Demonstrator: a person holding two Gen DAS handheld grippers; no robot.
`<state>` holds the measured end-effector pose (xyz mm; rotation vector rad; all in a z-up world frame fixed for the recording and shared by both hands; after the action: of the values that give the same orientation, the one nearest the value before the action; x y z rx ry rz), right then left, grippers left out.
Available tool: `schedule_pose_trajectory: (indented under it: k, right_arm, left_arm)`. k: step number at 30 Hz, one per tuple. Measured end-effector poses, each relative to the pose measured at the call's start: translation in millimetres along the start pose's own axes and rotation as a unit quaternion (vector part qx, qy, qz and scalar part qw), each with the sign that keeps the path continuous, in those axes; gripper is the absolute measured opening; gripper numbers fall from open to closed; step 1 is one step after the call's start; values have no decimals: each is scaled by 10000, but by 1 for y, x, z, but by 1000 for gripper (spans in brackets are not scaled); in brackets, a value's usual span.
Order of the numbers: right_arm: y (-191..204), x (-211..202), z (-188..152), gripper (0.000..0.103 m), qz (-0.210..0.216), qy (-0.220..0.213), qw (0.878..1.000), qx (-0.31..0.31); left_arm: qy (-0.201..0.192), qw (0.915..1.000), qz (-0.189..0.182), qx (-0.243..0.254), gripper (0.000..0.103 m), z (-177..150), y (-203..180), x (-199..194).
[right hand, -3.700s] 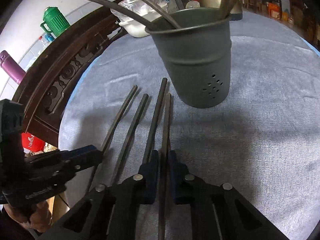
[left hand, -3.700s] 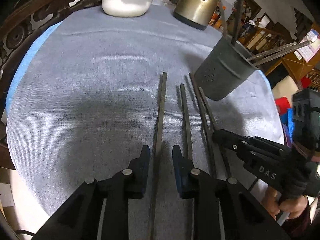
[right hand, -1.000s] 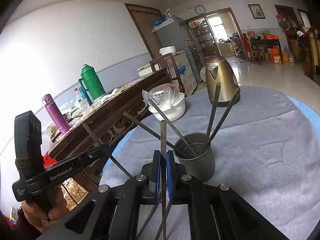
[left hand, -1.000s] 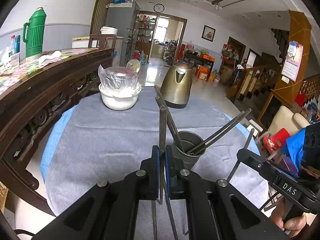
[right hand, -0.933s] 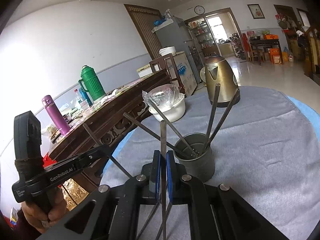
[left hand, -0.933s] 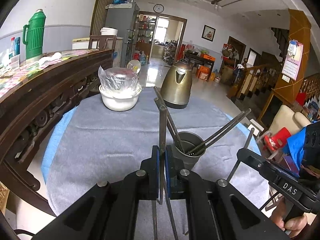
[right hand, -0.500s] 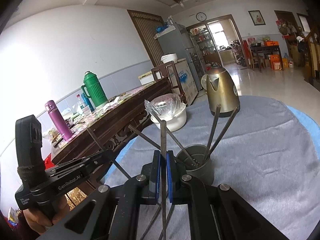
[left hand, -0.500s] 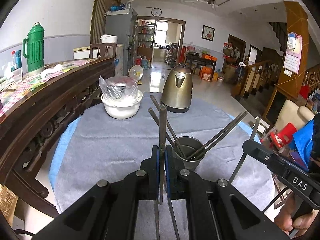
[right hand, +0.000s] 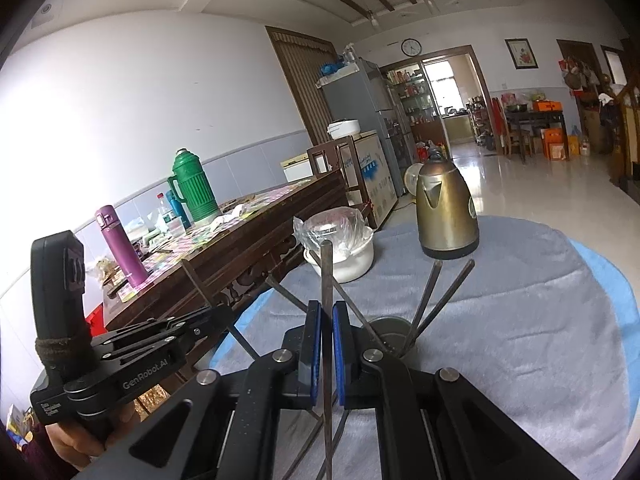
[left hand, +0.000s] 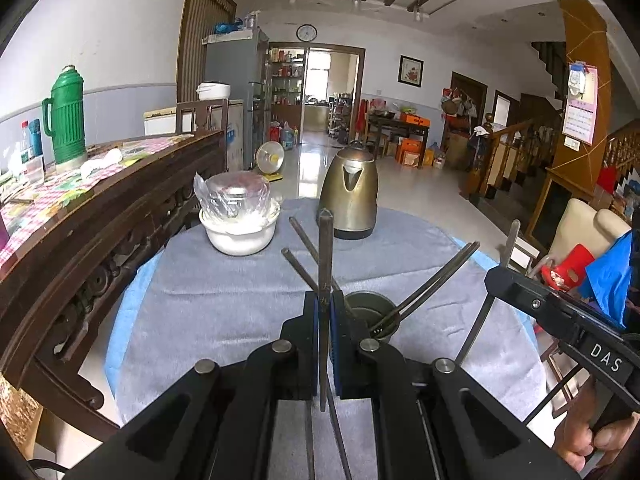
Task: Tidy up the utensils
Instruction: 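Lower both chopsticks into the holder cup and open both tools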
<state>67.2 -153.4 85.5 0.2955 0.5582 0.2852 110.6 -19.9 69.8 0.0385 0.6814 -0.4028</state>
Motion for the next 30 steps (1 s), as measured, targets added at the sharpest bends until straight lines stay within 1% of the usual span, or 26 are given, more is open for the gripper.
schedule_pose_trajectory:
  k: [7,15,20,25,30]
  right_arm:
    - [-1,-2,16,6,-27,-23,10000,-69]
    - [4,-3,44,6,-167,-154,9994,-259]
    - [5,-3,67,6,-248,-340,9987,-281]
    - [4,3,88,6,-422,-570,9971,-278]
    - [-4,12,105,6,-711,-859,9936,-192]
  left_arm:
    - [-33,10000,-41,82,6,13,-4,-5]
    - [-60,9997,-232,94,6,36,-4,-10]
    - [-208,9992,-337,20,6,57,-3,-13]
    - [-423,9982,-411,-76,6,76,-6,-13]
    - [-549,9974,-445,-103,6,85,-16,-3]
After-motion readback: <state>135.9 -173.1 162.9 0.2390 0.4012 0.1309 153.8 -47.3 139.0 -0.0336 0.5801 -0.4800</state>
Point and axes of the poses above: each gripper's, at about its wrist camera, not at the fingertips, and x roughly the way its jaws point, y to its left, z to its top, the point moved 7 cm from there along x, roughly the way its jaws point, and after that the axes turned 7 degrees about y, right-handed, at the moved point
